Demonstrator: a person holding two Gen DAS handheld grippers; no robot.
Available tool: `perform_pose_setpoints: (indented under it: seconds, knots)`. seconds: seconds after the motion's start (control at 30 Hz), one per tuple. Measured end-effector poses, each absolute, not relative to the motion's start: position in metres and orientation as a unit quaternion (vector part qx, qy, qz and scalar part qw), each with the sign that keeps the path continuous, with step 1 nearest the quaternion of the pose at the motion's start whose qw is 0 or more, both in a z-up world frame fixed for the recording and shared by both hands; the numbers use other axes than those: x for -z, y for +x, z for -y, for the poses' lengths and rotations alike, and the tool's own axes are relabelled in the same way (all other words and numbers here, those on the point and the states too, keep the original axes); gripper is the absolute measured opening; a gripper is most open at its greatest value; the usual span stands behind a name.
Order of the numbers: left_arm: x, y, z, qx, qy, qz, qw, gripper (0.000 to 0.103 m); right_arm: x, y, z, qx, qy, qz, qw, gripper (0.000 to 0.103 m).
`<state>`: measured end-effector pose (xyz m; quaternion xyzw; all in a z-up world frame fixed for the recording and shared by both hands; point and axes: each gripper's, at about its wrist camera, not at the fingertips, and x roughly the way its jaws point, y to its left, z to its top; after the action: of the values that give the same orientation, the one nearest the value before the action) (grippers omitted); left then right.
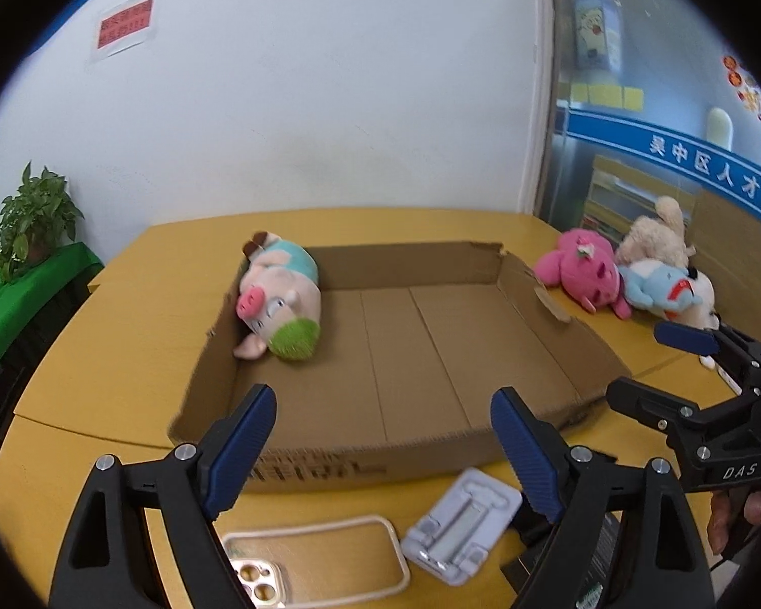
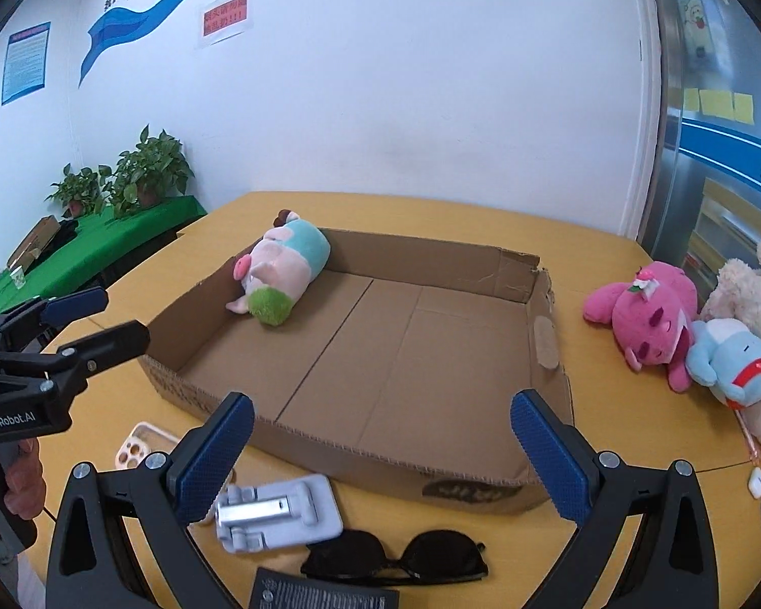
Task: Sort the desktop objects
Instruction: 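Withdraw both grippers from the box toward the black UGREEN box, then close both grippers on the black UGREEN box and lift it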
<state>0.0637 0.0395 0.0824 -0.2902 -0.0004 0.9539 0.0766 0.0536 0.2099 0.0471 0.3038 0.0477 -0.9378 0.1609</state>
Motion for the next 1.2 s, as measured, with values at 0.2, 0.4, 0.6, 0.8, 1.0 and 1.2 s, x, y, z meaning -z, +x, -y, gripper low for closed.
perform_pose_setpoints:
  seconds: [0.2, 0.4, 0.6, 0.8, 1.0, 1.2]
  knots:
    - [-0.050, 0.080, -0.059, -0.935, -0.340, -0.014, 0.100, 0.087, -0.015, 0.081, -0.249, 0.924, 0.323, -0.009, 0.204, 0.103]
    - [-0.024, 0.094, -0.071, -0.921, -0.369, -0.012, 0.123, 0.087, 0.011, 0.113, -0.277, 0.909, 0.351, -0.021, 0.223, 0.103]
    - [-0.002, 0.102, -0.077, -0.899, -0.408, 0.015, 0.158, 0.087, 0.051, 0.141, -0.272, 0.877, 0.402, -0.045, 0.259, 0.103]
    - [0.024, 0.101, -0.089, -0.866, -0.457, 0.042, 0.200, 0.087, 0.084, 0.150, -0.249, 0.847, 0.437, -0.077, 0.292, 0.103]
    - [0.036, 0.098, -0.086, -0.850, -0.479, 0.062, 0.210, 0.087, 0.096, 0.156, -0.215, 0.828, 0.447, -0.075, 0.332, 0.103]
    - [0.051, 0.096, -0.080, -0.829, -0.502, 0.091, 0.229, 0.087, 0.093, 0.164, -0.196, 0.823, 0.434, -0.078, 0.359, 0.103]
